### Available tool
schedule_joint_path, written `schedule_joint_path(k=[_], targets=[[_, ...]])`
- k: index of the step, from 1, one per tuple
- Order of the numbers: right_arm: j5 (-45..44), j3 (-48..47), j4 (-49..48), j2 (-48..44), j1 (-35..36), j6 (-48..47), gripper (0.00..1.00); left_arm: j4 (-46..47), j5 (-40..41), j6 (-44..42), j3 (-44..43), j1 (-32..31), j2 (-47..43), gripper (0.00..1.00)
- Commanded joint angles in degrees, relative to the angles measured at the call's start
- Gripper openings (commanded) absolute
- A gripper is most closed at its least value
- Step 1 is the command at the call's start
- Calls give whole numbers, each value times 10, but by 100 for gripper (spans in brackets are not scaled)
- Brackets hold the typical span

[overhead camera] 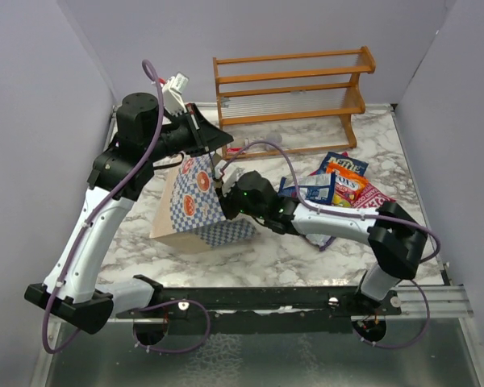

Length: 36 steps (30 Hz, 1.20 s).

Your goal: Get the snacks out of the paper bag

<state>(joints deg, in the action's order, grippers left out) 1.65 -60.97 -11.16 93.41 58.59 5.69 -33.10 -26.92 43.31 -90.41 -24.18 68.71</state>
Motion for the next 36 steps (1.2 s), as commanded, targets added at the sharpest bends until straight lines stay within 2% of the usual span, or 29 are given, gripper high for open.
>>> schedule_joint_path(k=[1,6,8,12,17,22,26,29,33,36], targets=[[-28,-36,9,33,4,-7,18,18,-31,-13,-34,4,0,0],[-82,-45,7,56,4,-42,25,5,-39,-24,-37,9,1,0],[-82,-59,20,66,3,-34,33,-8,-44,-33,-36,13,-1,0],[-21,-42,2,55,4,-23,50,-29,-55,-47,-35,17,-3,0],[36,5,-19,15,5,9,62,-17,-104,-49,-11,19,17,0],[102,11,-61,38,16,38,66,22,-134,-44,-39,19,75,0],[140,-6,-113,71,20,65,67,6,-153,-52,-108,18,131,0],[149,-27,-140,95,25,90,67,29,-160,-36,-131,18,146,0],[135,-55,-152,118,62,70,69,87,-184,5,-108,19,143,0],[115,-63,-155,121,70,76,69,61,-191,-8,-108,19,137,0]])
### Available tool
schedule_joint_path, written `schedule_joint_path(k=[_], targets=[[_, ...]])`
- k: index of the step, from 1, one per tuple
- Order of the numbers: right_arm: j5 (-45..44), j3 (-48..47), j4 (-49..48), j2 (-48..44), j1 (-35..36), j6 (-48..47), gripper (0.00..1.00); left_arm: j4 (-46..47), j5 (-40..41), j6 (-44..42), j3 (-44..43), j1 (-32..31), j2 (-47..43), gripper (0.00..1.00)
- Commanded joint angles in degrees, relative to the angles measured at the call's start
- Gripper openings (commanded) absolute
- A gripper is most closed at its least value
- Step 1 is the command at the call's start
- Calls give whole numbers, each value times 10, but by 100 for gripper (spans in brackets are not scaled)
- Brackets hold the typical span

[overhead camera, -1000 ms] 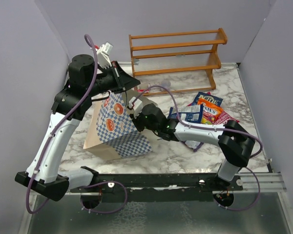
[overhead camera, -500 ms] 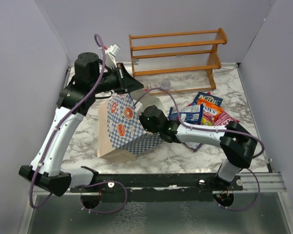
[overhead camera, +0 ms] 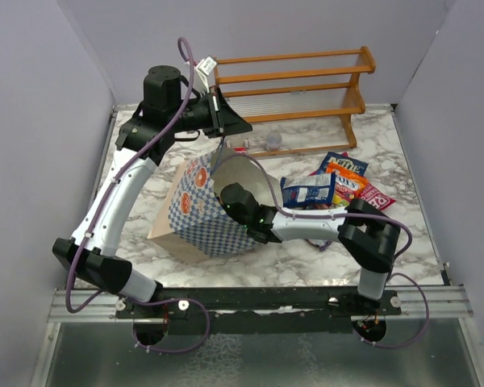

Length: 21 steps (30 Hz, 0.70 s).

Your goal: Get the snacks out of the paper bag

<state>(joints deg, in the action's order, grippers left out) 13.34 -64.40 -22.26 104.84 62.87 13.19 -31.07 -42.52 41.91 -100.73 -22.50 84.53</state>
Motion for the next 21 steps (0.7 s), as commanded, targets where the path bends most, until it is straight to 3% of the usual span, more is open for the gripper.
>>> schedule_joint_path(k=[1,9,15,21], targets=[[-20,-30,-40,5,27,5,70,23,-34,-5,-8,1,-24,0],[-178,17,58,-61,10,-37,78,-53,-27,-35,66,1,-94,0],[-163,73,61,-122,4,-96,79,-18,-33,2,154,2,-149,0],[-150,92,87,-140,-9,-127,78,-2,-32,22,154,2,-151,0]])
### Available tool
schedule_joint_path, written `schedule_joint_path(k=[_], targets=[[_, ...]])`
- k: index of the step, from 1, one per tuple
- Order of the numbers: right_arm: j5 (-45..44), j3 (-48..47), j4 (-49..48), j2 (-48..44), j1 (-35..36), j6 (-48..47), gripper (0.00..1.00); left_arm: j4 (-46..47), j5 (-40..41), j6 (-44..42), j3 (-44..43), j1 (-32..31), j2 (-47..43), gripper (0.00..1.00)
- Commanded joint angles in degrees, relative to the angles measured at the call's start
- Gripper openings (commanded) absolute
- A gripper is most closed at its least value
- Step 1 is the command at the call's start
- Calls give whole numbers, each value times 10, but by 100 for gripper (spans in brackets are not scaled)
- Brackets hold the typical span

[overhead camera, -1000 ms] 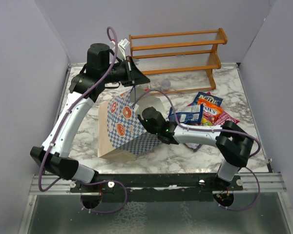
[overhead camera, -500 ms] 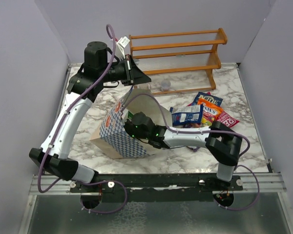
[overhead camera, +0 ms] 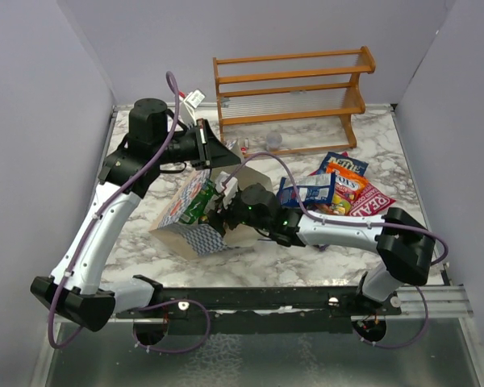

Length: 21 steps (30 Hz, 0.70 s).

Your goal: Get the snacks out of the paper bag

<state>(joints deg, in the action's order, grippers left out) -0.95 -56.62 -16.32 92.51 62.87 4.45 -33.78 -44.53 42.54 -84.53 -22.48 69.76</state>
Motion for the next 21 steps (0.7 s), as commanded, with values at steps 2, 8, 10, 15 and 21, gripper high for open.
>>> schedule_joint_path(k=[2,8,10,15,21], targets=[[-21,12,47,-17,-10,-58,77,25,-16,19,-17,2,3,0],[-60,2,131,-9,-10,-104,78,42,-28,32,-46,1,23,0],[-57,4,151,-8,-10,-116,81,55,-32,41,-54,1,28,0],[-36,1,171,16,-10,-139,86,66,-43,44,-67,1,39,0],[-30,-11,187,60,-11,-128,86,63,-48,37,-72,1,45,0]])
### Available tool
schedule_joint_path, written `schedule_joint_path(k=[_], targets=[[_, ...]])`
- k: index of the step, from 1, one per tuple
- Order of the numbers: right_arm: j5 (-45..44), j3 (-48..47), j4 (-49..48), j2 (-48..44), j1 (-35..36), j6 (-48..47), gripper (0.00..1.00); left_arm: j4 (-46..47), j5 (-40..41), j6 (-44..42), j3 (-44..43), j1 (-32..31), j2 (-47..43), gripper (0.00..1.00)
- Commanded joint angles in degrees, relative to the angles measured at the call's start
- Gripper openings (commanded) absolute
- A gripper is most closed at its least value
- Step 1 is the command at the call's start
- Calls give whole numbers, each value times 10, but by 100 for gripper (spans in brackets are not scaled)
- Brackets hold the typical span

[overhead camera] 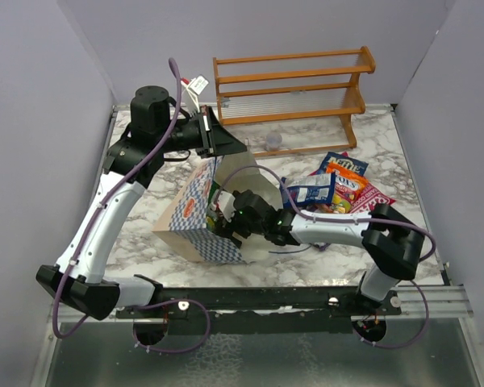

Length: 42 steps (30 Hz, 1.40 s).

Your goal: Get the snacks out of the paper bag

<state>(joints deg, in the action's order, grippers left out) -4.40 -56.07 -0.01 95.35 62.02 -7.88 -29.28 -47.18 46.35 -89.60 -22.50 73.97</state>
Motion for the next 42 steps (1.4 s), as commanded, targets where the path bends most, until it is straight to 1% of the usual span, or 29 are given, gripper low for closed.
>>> schedule_joint_path(k=[1,5,6,9,10,14,17,25,30,32,35,37,39,42], targets=[[2,-17,25,37,-2,-5,85,16,-22,-3,-23,0,4,0],[-21,-22,17,37,-2,-10,71,4,-21,-12,-30,1,5,0],[-27,-25,16,35,-2,-11,66,3,-21,-12,-29,1,4,0],[-40,-38,22,28,-2,-11,47,-2,-18,-17,-31,1,3,0],[-39,-43,27,24,-3,-11,44,-3,-15,-20,-30,2,2,0],[-38,-46,45,-20,-2,-8,35,-7,-2,-30,-22,1,-3,0],[-23,-26,43,-70,-2,-5,33,-8,6,-38,-12,3,-7,0],[0,33,54,-209,-2,-2,33,-23,45,-67,-4,13,-16,0],[13,79,59,-320,-3,-10,33,-17,53,-74,-8,26,-16,0],[-15,99,49,-371,-3,-11,33,-21,49,-81,-14,34,-12,0],[-101,115,23,-433,-3,-17,32,-23,41,-82,-14,41,-11,0],[-153,112,-1,-457,-3,-41,30,-18,37,-79,-9,42,-15,0],[-182,98,-23,-457,-3,-70,29,-17,35,-76,-4,43,-19,0],[-173,78,-42,-417,-2,-91,29,-1,26,-65,-4,45,-18,0]])
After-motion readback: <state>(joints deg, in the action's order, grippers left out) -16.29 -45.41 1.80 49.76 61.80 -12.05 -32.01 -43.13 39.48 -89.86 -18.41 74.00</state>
